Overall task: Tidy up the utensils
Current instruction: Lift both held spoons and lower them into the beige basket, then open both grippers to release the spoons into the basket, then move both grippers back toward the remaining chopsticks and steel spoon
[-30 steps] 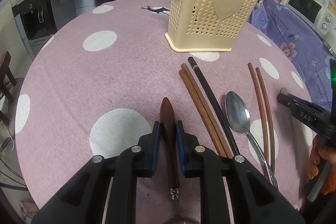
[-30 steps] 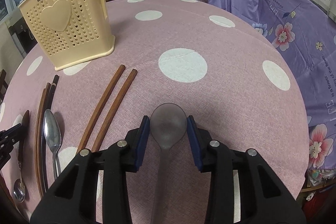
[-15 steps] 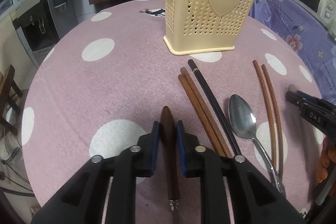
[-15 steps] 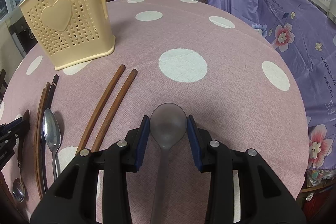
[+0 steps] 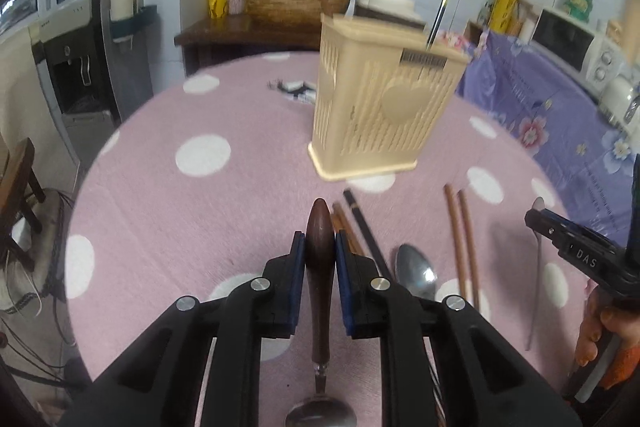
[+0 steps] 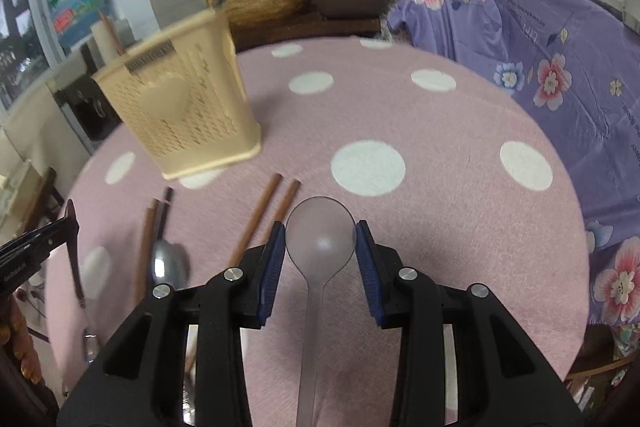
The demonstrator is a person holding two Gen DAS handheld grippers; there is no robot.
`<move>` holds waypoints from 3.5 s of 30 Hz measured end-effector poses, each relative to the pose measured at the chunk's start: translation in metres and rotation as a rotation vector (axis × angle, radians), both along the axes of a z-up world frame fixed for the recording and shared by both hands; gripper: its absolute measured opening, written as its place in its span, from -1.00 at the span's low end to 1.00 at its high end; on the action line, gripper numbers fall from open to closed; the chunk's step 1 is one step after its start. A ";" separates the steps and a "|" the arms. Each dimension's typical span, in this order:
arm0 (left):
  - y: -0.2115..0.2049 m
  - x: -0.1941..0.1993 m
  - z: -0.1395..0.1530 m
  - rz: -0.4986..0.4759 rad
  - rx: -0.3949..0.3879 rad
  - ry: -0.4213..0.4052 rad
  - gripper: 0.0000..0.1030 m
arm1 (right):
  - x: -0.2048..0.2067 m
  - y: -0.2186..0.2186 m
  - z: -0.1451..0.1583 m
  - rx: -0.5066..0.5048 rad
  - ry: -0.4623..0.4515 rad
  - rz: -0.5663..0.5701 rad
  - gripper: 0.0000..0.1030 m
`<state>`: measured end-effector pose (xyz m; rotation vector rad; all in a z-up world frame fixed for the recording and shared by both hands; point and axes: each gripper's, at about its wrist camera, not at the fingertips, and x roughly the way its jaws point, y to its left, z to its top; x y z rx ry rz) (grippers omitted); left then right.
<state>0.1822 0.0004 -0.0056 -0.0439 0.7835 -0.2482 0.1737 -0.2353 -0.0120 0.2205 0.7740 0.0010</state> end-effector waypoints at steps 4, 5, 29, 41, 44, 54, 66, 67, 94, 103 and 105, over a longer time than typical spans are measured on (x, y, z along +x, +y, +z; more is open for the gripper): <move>0.009 -0.013 0.021 0.003 -0.020 -0.055 -0.69 | -0.020 -0.001 0.032 -0.008 -0.085 0.028 -0.29; 0.010 -0.016 0.023 0.005 -0.023 -0.063 -0.69 | -0.024 -0.001 0.038 -0.003 -0.099 0.037 -0.29; 0.012 -0.020 0.045 -0.020 -0.068 -0.141 -0.69 | -0.034 0.012 0.062 -0.005 -0.183 0.106 -0.29; -0.015 0.044 0.162 -0.089 -0.105 -0.288 -0.69 | 0.044 0.036 0.170 0.022 -0.427 0.097 -0.29; -0.023 0.061 0.191 -0.083 -0.113 -0.331 -0.69 | 0.070 0.045 0.201 0.006 -0.495 0.069 -0.29; -0.046 0.116 0.161 -0.022 -0.087 -0.308 -0.69 | 0.135 0.072 0.178 -0.051 -0.490 0.025 -0.29; -0.051 0.117 0.083 -0.009 -0.043 -0.229 -0.69 | 0.136 0.079 0.096 -0.131 -0.408 0.064 -0.29; -0.052 0.118 0.081 -0.010 -0.042 -0.223 -0.69 | 0.135 0.081 0.092 -0.137 -0.405 0.062 -0.29; -0.013 -0.002 -0.008 0.020 -0.028 -0.013 -0.05 | -0.013 0.064 0.050 -0.172 -0.318 0.099 0.26; -0.047 -0.018 -0.059 -0.056 0.078 0.090 -0.10 | -0.048 0.053 0.005 -0.142 -0.220 0.053 0.26; -0.049 -0.017 -0.063 -0.061 0.073 0.105 -0.10 | -0.049 0.049 0.004 -0.122 -0.211 0.046 0.26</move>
